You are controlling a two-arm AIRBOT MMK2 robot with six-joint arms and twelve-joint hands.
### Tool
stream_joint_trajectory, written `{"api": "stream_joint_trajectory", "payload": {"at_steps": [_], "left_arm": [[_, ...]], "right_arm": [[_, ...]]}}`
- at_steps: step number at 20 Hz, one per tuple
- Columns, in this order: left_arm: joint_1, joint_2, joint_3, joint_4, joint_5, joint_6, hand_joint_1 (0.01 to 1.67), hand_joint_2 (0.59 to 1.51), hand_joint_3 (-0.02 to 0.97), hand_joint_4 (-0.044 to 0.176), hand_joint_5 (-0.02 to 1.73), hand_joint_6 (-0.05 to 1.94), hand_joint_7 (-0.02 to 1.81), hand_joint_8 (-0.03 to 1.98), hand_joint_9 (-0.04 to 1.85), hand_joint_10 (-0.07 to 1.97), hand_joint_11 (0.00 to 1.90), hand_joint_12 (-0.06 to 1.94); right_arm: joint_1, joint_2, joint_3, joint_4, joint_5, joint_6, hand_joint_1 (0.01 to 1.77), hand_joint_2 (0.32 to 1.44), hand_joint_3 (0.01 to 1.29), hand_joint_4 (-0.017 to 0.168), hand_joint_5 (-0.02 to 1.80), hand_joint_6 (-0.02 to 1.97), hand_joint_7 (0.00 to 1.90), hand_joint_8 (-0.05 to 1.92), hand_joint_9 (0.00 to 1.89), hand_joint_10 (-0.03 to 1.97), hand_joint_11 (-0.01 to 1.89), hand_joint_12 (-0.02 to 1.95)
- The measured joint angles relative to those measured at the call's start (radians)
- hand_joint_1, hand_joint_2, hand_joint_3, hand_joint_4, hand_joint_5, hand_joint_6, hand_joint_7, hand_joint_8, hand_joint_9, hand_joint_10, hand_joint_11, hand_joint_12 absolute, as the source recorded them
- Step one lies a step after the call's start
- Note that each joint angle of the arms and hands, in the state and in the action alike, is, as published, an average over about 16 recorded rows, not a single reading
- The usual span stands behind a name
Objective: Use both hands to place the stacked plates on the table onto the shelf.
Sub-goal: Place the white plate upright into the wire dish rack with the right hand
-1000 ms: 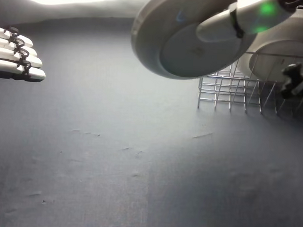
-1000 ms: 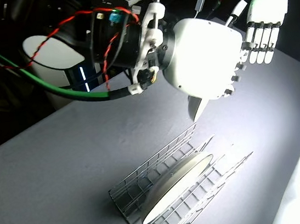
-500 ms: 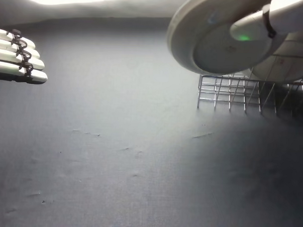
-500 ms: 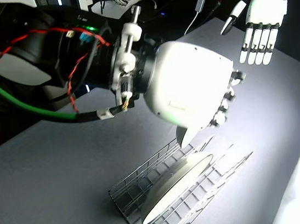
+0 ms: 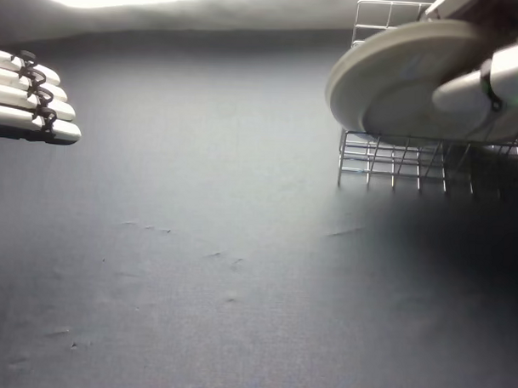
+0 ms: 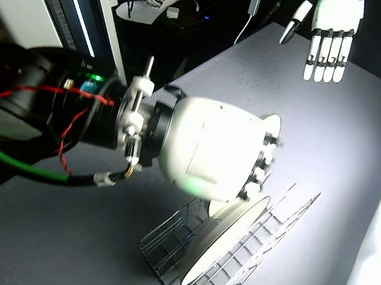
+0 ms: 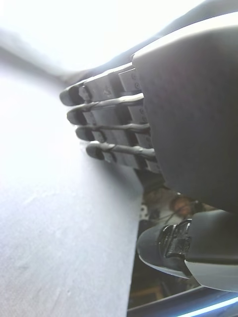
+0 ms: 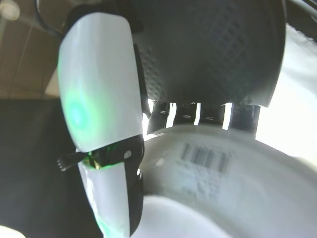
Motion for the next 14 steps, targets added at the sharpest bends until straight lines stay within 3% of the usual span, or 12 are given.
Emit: {"api": "stream_joint_trajectory", "payload": {"at_steps": [5,14], "left_arm": [[0.000,0.000,-0.004,0.004,-0.001,-0.001,0.01,1.166,0.007,0.005,0.08,0.01,0.08,0.00,0.08,0.02,0.04,0.09],[0.000,0.000,-0.013,0.011,-0.003,-0.001,0.01,1.166,0.007,0.005,0.08,0.01,0.08,0.00,0.08,0.02,0.04,0.09]], "right_arm": [[-0.064,0.003,0.010,-0.067,0.050,-0.001,1.35,1.02,0.01,-0.008,0.86,0.91,0.92,0.90,0.88,1.10,0.78,1.44],[-0.116,0.007,0.012,-0.213,0.119,-0.014,1.27,1.05,0.02,-0.007,0.65,0.54,0.74,0.44,0.64,0.70,0.49,1.45]]}}
